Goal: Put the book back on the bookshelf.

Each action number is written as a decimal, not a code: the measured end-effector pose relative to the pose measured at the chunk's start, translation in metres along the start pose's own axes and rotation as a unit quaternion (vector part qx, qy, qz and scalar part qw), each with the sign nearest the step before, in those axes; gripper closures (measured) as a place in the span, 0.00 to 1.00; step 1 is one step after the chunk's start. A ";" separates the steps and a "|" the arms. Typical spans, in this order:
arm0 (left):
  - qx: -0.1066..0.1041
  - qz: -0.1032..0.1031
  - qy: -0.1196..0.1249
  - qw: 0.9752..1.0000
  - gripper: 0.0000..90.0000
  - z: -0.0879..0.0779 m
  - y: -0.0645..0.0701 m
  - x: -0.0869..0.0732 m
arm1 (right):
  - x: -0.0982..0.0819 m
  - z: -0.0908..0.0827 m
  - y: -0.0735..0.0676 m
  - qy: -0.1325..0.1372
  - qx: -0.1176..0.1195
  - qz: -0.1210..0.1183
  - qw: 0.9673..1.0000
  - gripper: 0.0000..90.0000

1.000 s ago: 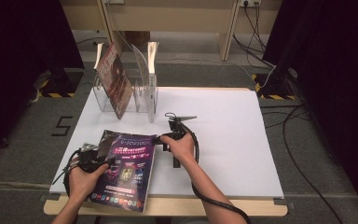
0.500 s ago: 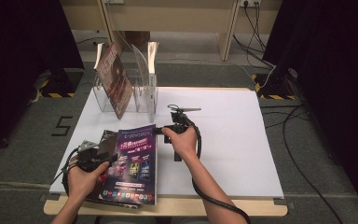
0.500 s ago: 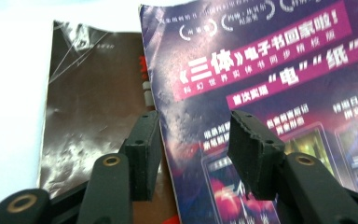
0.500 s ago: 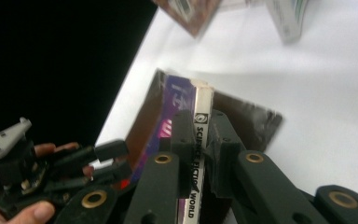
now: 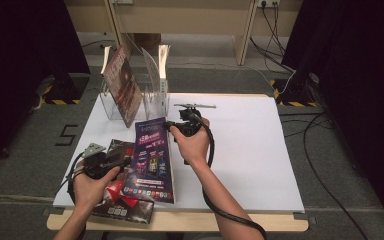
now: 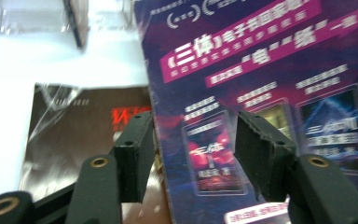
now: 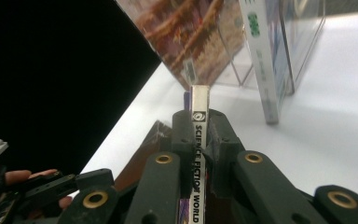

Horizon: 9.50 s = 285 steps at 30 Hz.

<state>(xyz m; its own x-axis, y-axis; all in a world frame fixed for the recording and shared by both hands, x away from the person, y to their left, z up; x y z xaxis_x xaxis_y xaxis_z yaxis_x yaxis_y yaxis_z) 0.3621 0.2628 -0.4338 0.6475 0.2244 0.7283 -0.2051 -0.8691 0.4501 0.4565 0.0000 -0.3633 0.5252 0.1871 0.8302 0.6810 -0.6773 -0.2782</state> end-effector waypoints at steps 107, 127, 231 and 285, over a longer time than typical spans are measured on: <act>-0.027 -0.014 0.052 0.998 0.92 0.000 0.026 0.073 | 0.041 -0.024 -0.023 0.104 -0.054 -0.103 0.988 0.70; -0.016 -0.017 0.113 0.993 0.92 -0.030 0.009 0.108 | -0.040 -0.066 0.056 0.060 -0.119 -0.043 0.990 0.70; 0.128 0.040 0.267 0.954 0.92 0.111 0.005 0.196 | -0.169 -0.103 0.111 -0.005 -0.194 -0.022 0.981 0.68; 0.043 0.079 0.191 0.977 0.77 0.081 0.029 0.092 | -0.170 -0.097 0.106 -0.019 -0.184 -0.022 0.983 0.67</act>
<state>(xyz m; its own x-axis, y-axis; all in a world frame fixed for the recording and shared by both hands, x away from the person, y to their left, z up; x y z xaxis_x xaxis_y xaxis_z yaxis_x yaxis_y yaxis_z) 0.4755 0.2227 -0.3959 0.2872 0.2188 0.9325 -0.2065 -0.9365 0.2833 0.3901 -0.1728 -0.4875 0.5222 0.2436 0.8173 0.4769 -0.8779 -0.0431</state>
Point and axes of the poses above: each handheld gripper's, and its own axes: z roughly forward along the jaws, x roughly out of its top, y roughly to its right, the point moved 1 cm from there along z, roughly forward along the jaws, and after that the axes turned 15 degrees about -z, right-handed, at the moved point
